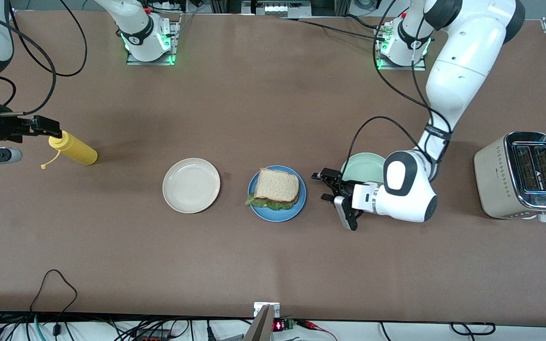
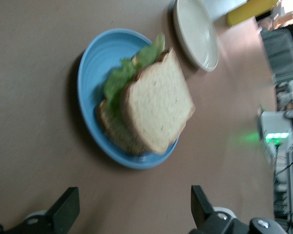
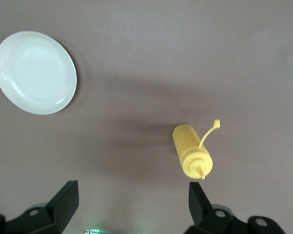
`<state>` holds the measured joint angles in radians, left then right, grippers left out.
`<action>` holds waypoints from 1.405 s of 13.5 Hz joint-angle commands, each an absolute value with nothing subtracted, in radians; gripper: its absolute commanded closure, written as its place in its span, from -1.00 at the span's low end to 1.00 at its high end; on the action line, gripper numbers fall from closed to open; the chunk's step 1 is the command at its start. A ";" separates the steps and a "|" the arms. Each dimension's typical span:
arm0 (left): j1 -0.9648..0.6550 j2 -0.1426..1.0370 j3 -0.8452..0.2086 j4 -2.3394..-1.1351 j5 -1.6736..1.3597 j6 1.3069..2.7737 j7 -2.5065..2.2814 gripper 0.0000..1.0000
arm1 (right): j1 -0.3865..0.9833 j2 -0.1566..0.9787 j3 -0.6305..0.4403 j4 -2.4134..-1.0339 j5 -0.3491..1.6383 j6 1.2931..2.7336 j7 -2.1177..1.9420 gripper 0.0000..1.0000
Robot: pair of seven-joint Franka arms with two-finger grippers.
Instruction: Make sandwich in blue plate with both arms
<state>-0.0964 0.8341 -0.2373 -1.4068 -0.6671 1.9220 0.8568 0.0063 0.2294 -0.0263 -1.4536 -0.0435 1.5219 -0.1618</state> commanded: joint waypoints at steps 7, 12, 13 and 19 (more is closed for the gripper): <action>-0.074 0.462 -0.215 -1.424 -0.037 1.586 0.558 -1.00 | 0.012 0.212 -0.017 -1.452 -0.035 1.506 -0.140 -1.00; 0.021 0.289 -0.195 -1.364 0.057 1.413 0.554 -1.00 | 0.009 0.175 -0.018 -1.514 -0.038 1.543 -0.138 -1.00; 0.015 0.232 -0.157 -1.377 0.060 1.417 0.542 -1.00 | 0.009 0.164 -0.017 -1.535 -0.038 1.558 -0.138 -1.00; -0.049 -0.067 -0.002 -1.702 0.049 1.620 0.140 -1.00 | 0.008 0.103 -0.017 -1.632 -0.038 1.628 -0.140 -1.00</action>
<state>-0.0179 0.0371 -0.0206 -1.5570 0.0359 1.5387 0.2525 0.0127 0.1375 -0.0223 -1.5905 -0.0429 1.6051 -0.1538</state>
